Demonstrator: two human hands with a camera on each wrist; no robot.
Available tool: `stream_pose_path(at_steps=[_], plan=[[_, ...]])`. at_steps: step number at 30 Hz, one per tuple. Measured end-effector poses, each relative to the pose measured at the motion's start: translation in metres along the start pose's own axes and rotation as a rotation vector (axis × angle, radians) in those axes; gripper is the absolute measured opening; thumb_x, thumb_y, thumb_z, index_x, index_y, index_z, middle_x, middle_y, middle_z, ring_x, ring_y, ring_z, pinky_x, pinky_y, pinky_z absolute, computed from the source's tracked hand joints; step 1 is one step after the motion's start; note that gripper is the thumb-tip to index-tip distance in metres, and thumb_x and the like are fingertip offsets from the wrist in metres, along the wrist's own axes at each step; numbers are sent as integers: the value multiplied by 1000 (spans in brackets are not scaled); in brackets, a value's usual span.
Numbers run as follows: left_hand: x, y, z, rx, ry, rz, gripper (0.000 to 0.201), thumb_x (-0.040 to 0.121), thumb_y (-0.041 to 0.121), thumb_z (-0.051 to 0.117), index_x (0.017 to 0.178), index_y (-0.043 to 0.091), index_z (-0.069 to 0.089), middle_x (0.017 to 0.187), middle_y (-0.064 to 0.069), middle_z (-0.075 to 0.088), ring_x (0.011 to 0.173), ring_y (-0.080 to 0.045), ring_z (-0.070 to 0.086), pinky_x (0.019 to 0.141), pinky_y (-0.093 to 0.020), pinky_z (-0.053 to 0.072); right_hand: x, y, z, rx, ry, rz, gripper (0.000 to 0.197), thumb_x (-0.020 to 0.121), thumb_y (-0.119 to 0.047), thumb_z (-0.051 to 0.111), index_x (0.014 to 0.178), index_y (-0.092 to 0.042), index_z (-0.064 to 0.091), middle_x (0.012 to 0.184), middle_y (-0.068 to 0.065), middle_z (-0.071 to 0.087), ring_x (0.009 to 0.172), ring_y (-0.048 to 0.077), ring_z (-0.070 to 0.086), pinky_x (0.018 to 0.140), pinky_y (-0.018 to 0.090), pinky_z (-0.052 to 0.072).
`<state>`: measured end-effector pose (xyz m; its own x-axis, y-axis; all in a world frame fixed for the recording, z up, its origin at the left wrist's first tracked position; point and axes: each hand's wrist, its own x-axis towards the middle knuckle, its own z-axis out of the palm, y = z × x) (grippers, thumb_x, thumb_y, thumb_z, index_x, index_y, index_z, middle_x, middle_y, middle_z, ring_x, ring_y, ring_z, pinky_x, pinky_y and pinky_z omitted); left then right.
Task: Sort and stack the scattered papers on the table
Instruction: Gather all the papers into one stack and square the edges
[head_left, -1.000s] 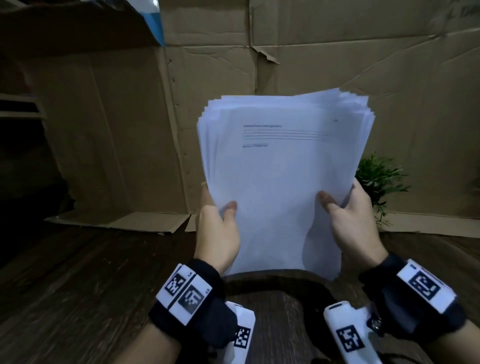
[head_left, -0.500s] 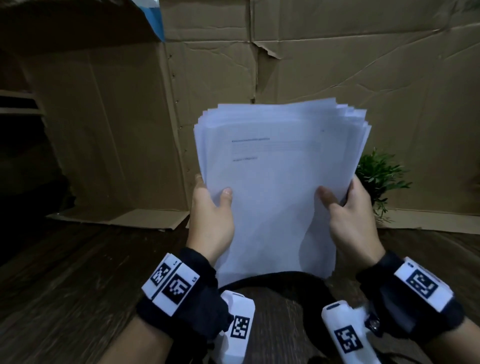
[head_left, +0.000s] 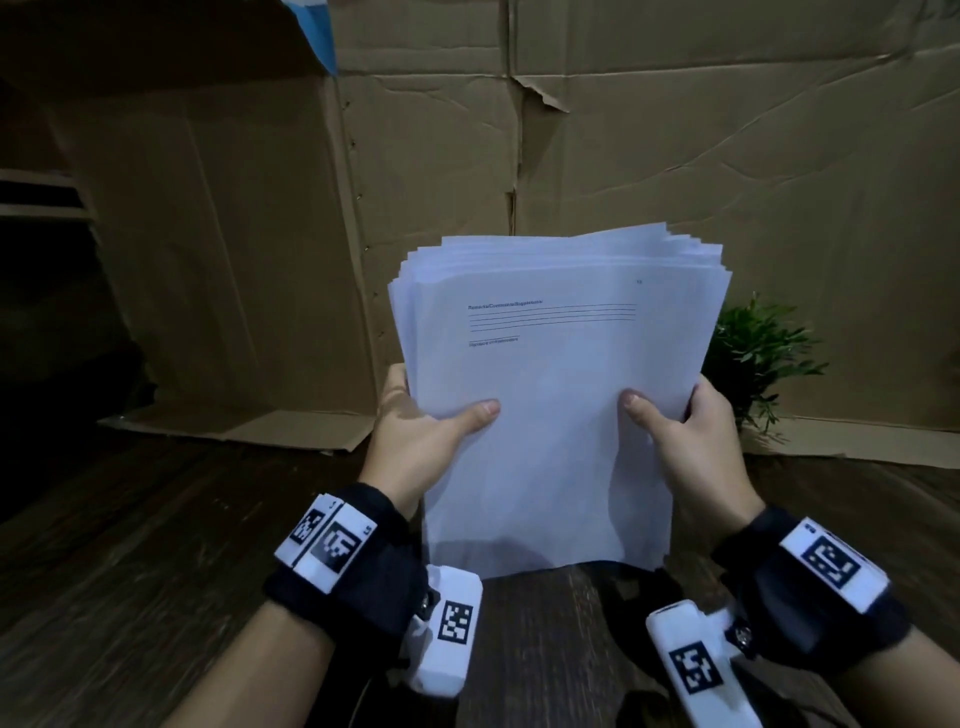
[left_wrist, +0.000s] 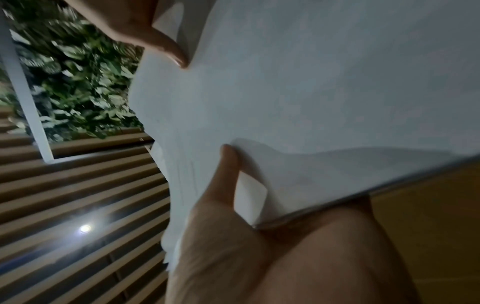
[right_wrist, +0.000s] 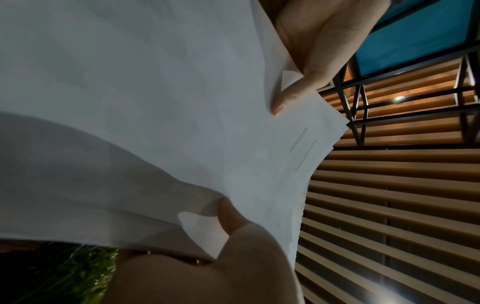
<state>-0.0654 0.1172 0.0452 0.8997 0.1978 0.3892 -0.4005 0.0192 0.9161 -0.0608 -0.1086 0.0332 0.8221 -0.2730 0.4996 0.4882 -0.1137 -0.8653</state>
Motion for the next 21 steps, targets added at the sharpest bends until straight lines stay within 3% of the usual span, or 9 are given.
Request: stream_pose_path(at_steps=[3, 6, 8, 11, 14, 16, 17, 19, 21], plan=[[-1, 0, -4, -14, -71, -39, 56, 71, 6, 86, 121, 12, 62, 113, 1, 73, 104, -17, 70, 92, -37, 55, 2, -4, -3, 16, -30, 38, 37, 90, -8, 70, 123, -18, 58, 115, -8, 68, 108, 14, 67, 91, 37, 54], [-4, 0, -3, -42, -64, -41, 39, 76, 5, 81, 112, 11, 69, 107, 0, 75, 98, -15, 72, 93, -36, 55, 3, -24, -7, -125, 40, -16, 75, 81, -21, 77, 143, -17, 36, 138, 1, 52, 126, 20, 54, 105, 46, 47], [-4, 1, -3, -50, -78, -42, 35, 77, 7, 81, 109, 14, 70, 106, 0, 75, 97, -15, 72, 92, -35, 55, 5, -55, -2, -396, 140, -263, 93, 75, -34, 68, 154, -17, 22, 157, 6, 30, 144, 24, 33, 118, 52, 29], [-2, 3, -4, -53, -95, -48, 29, 77, 5, 80, 102, 17, 71, 102, -1, 76, 92, -15, 73, 87, -34, 58, 8, -111, 30, -775, 86, -632, 90, 76, -38, 53, 156, -9, 22, 164, 10, 18, 152, 23, 14, 124, 51, 7], [-2, 6, -4, -60, -123, -38, 34, 77, 4, 79, 109, 9, 70, 102, -5, 75, 92, -17, 73, 79, -34, 59, 7, -140, 74, -968, -204, -682, 92, 75, -45, 48, 154, -5, 24, 161, 14, 24, 151, 28, 17, 124, 49, 5], [-3, 8, -3, -34, -135, -4, 34, 79, -3, 75, 111, 1, 67, 97, -4, 74, 82, -6, 71, 65, -21, 56, 2, -137, 96, -1137, -456, -678, 84, 79, -48, 50, 149, -7, 30, 150, 11, 40, 141, 30, 32, 123, 51, 9], [-3, 9, -3, -26, -128, 8, 33, 79, -6, 74, 110, -2, 66, 94, -4, 72, 76, -2, 70, 59, -16, 53, 1, -134, 102, -1159, -496, -692, 80, 80, -48, 52, 147, -9, 33, 144, 8, 44, 137, 30, 37, 122, 51, 12], [-4, 9, -4, -41, -126, 0, 34, 78, -6, 75, 110, -2, 67, 95, -7, 74, 75, -6, 71, 57, -18, 54, 1, -132, 104, -1115, -424, -708, 82, 78, -45, 51, 149, -9, 32, 143, 9, 45, 137, 30, 38, 121, 50, 15], [-4, 8, -5, -52, -145, -33, 37, 76, 1, 80, 110, 3, 69, 98, -10, 75, 83, -17, 73, 65, -30, 59, 4, -132, 100, -1060, -241, -709, 89, 71, -41, 48, 151, -5, 30, 149, 14, 40, 142, 31, 33, 122, 50, 13]])
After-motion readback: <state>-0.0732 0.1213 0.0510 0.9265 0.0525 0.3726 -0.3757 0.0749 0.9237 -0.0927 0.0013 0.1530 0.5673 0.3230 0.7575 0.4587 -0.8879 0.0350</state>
